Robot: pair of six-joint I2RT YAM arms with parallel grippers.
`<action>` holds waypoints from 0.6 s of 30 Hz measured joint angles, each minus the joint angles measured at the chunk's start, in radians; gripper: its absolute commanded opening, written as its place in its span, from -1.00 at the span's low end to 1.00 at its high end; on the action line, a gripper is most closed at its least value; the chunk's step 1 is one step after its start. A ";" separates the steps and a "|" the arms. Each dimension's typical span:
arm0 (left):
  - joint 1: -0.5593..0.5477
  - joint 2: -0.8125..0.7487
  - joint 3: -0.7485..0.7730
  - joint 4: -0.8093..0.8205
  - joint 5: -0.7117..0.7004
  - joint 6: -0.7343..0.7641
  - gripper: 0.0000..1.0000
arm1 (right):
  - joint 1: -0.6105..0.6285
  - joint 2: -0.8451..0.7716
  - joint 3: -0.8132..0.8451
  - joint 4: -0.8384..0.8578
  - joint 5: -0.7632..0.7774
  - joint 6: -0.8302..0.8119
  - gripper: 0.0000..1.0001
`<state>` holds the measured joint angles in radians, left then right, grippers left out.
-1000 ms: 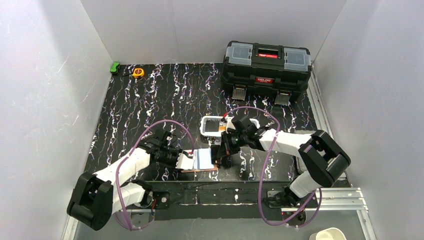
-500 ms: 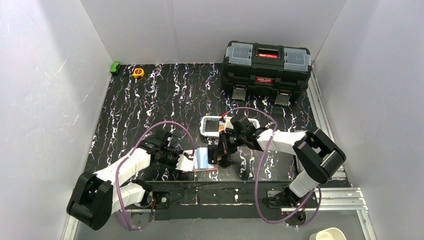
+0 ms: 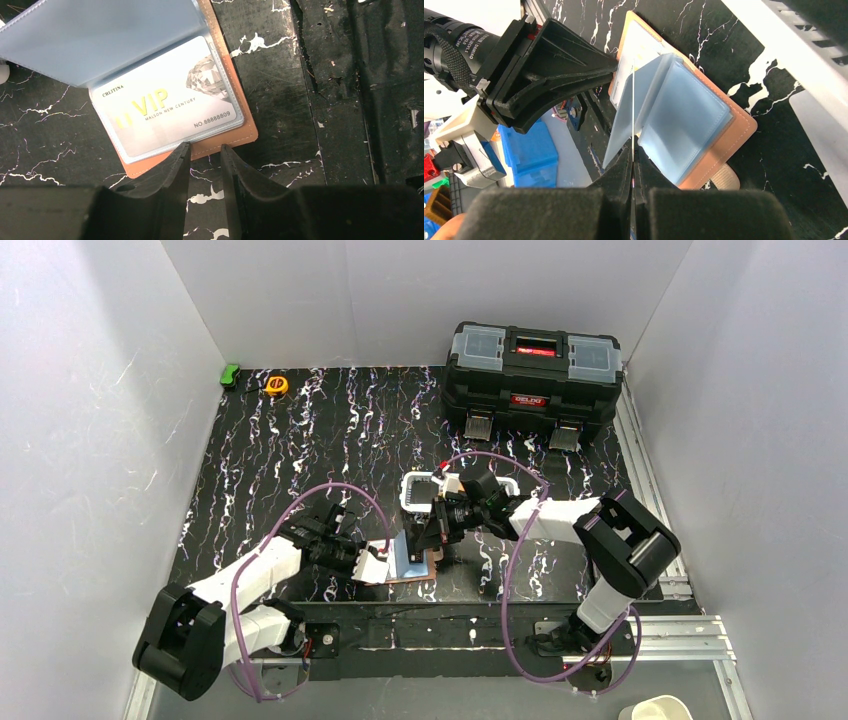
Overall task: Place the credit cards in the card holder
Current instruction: Turn over the card slot in the card holder.
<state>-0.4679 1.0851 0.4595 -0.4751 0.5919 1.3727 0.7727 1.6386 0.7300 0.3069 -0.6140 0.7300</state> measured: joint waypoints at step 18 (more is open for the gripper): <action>-0.001 -0.095 -0.006 -0.018 -0.010 -0.031 -0.61 | 0.040 0.153 0.137 0.015 -0.107 -0.008 -0.97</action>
<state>-0.4690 0.9901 0.4530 -0.4927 0.5816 1.3422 0.8124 1.7912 0.8665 0.3222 -0.7212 0.7216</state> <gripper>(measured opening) 0.215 0.029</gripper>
